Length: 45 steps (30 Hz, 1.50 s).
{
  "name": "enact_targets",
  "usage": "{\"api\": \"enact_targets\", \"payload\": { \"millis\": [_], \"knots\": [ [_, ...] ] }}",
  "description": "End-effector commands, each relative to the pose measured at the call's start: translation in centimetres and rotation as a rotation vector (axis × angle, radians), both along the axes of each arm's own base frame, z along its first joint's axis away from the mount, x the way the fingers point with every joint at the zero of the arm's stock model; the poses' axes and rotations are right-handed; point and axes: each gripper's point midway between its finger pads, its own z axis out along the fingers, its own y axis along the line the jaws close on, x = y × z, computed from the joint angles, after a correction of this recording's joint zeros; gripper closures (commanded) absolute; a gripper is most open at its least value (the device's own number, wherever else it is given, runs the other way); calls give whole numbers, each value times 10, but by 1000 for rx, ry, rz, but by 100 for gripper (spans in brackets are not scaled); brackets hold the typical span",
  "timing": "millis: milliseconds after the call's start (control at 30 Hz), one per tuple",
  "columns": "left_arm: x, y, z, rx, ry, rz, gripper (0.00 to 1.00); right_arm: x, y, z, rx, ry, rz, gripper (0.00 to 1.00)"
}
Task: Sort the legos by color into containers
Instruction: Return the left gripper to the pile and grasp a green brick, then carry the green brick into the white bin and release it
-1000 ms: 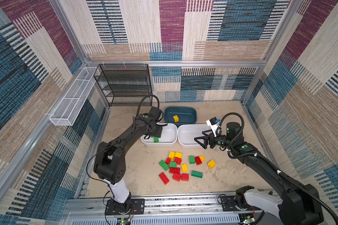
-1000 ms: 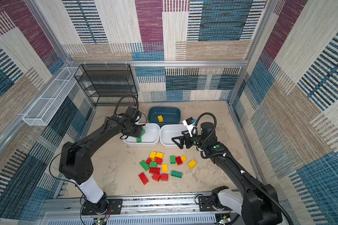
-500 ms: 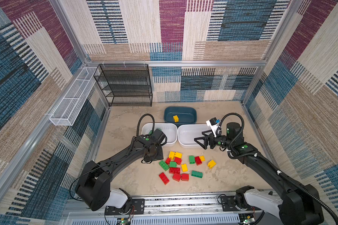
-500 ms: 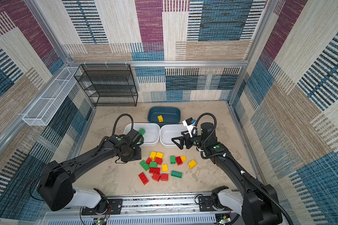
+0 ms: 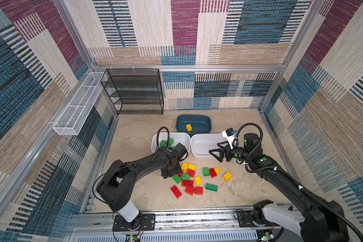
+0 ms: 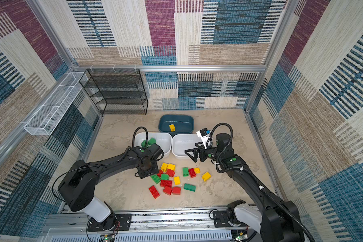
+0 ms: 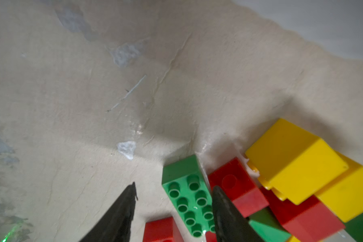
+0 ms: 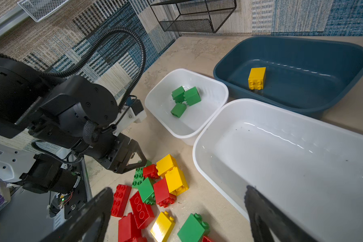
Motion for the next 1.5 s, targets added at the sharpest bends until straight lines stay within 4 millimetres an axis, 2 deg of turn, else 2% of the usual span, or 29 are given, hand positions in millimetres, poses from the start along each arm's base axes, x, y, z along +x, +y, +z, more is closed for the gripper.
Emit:
{"api": "enact_targets", "payload": {
  "millis": [0,167,400,533,667,767,833,967,1133,1233,1467],
  "knots": [
    [3,-6,-2,-14,-13,26,40,-1,1,4,14,-7,6,1],
    [-10,-6,-15,-3,34,36,43,-2,1,2,6,-5,5,1],
    [-26,-7,-20,6,51,41,46,-2,0,1,7,0,5,1],
    [-29,-9,-26,23,66,30,57,-3,0,0,5,0,4,1],
    [-25,-10,-22,29,44,9,71,-4,-1,1,0,-5,1,1],
    [-20,-13,-13,23,19,-23,72,-4,-1,1,0,-3,-1,1],
    [-13,-14,1,36,-12,-72,72,-4,-1,2,0,-8,0,1],
    [7,-6,43,98,-94,-196,71,-3,0,8,8,-22,10,1],
    [50,-6,87,92,-214,-383,71,-6,6,14,34,-34,49,1],
    [79,-11,96,53,-242,-483,71,-8,8,18,46,-40,70,1],
    [148,-12,91,-24,-266,-525,71,-5,7,17,37,-44,64,1]
  ]
}}
